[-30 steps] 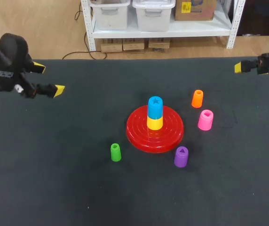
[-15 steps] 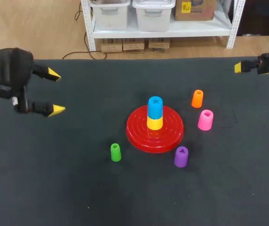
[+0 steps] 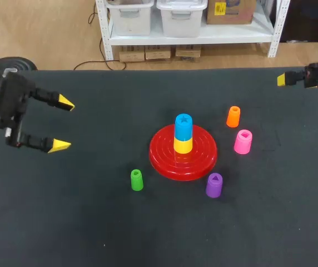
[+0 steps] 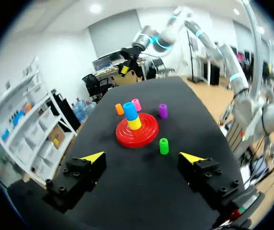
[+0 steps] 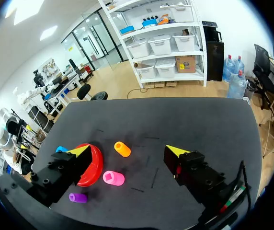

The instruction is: Pick up and stack the cylinders on the red base in this order: pink,purple,orange,green

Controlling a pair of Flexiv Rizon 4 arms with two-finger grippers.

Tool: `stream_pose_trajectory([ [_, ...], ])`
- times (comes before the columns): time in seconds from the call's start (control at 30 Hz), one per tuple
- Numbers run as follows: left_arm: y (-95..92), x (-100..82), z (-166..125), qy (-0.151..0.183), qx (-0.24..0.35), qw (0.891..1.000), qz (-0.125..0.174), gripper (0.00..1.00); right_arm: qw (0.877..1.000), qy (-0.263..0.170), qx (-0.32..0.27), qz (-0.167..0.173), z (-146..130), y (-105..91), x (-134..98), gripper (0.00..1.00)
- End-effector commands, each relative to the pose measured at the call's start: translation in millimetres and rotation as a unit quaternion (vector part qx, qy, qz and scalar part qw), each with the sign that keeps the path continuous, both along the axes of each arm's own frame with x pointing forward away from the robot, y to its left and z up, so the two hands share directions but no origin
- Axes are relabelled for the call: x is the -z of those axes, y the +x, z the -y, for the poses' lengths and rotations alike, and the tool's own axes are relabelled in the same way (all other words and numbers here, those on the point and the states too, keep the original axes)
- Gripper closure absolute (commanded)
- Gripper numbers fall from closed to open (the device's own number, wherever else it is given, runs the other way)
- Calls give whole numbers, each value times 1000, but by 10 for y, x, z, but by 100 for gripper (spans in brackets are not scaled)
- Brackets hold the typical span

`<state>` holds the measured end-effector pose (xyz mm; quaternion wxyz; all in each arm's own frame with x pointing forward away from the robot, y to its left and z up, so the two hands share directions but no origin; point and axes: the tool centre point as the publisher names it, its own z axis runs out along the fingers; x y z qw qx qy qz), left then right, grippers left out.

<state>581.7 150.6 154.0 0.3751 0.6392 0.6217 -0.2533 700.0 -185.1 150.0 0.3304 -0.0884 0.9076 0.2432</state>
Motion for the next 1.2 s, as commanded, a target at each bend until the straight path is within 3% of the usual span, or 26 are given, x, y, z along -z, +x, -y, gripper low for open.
stream_pose_trajectory([
  [0.03,119,50,9,14,-4,1000,-24,0,1000,0,0,0,0,0,0,0],
  [0.17,82,62,51,33,14,999,-11,0,1000,0,0,0,0,0,0,0],
  [0.5,71,112,65,51,12,998,-26,0,1000,0,0,0,0,0,0,0],
  [0.93,88,131,66,53,5,998,-30,0,1000,0,0,0,0,0,0,0],
  [1.2,88,131,66,53,5,998,-30,0,997,-72,-40,-6,-118,-140,-388,0],
])
